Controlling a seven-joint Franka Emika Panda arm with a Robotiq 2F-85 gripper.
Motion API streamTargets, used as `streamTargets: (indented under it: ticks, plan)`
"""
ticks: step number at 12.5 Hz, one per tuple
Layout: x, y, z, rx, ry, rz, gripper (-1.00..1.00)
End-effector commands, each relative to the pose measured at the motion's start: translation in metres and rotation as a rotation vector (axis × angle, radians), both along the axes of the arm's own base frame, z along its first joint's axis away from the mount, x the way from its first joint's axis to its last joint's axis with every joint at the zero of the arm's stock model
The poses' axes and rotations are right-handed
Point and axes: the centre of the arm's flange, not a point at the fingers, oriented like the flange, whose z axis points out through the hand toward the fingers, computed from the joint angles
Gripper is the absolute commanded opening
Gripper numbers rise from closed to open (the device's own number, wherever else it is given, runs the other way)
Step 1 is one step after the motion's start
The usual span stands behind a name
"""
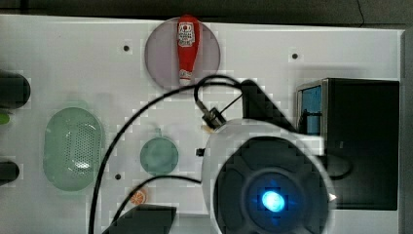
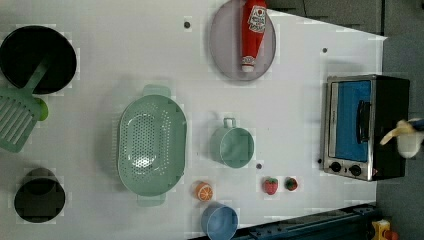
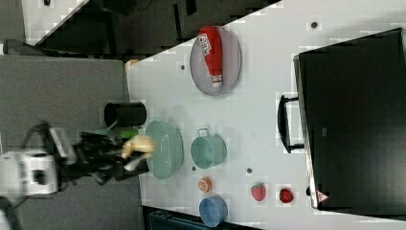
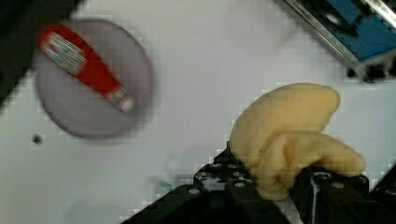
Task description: Pick banana from table and place on oven.
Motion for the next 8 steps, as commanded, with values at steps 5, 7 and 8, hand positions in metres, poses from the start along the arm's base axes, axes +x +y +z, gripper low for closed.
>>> streamTargets:
  ticks: [5, 7, 8]
  plan:
    - [0.022, -0.166, -0.073, 0.035, 0.125, 0.031, -0.47]
    - [0.013, -0.227, -0.093, 0.023, 0.123, 0.111, -0.47]
    - [0.010, -0.255, -0.104, 0.002, 0.112, 0.156, -0.47]
